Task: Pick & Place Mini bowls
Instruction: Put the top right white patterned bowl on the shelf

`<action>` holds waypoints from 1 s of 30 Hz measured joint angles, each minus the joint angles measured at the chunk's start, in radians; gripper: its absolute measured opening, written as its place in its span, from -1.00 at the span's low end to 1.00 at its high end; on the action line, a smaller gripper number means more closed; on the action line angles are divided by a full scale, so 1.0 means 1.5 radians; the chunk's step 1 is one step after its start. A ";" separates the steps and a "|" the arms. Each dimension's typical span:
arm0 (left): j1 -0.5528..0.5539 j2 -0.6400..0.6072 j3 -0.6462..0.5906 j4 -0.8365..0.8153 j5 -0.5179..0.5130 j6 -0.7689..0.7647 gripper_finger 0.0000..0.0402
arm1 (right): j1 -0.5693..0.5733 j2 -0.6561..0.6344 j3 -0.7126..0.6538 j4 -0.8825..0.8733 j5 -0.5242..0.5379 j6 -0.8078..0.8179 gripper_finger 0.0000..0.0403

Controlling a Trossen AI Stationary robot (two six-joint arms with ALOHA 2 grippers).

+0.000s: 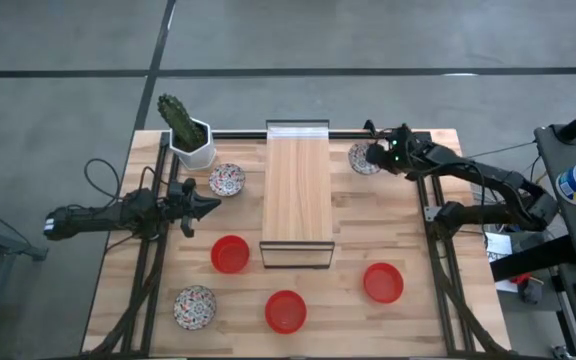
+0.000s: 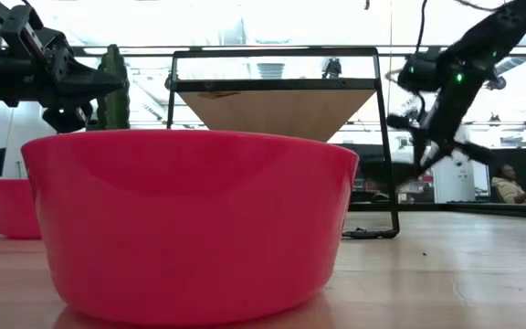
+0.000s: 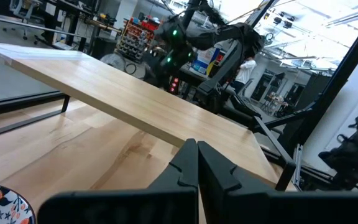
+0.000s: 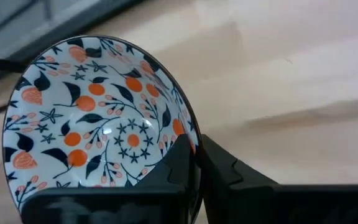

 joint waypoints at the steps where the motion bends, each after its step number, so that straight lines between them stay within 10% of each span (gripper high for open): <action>1: 0.000 0.000 0.000 0.000 0.000 0.000 -1.00 | 0.000 -0.009 0.014 -0.012 -0.004 -0.009 -0.94; 13: 0.000 0.000 0.000 0.000 0.000 0.000 -1.00 | 0.041 -0.011 0.287 -0.238 -0.075 -0.110 -0.94; 30: 0.000 0.000 0.000 0.000 0.000 0.000 -1.00 | 0.160 0.302 0.621 -0.263 -0.188 -0.171 -0.94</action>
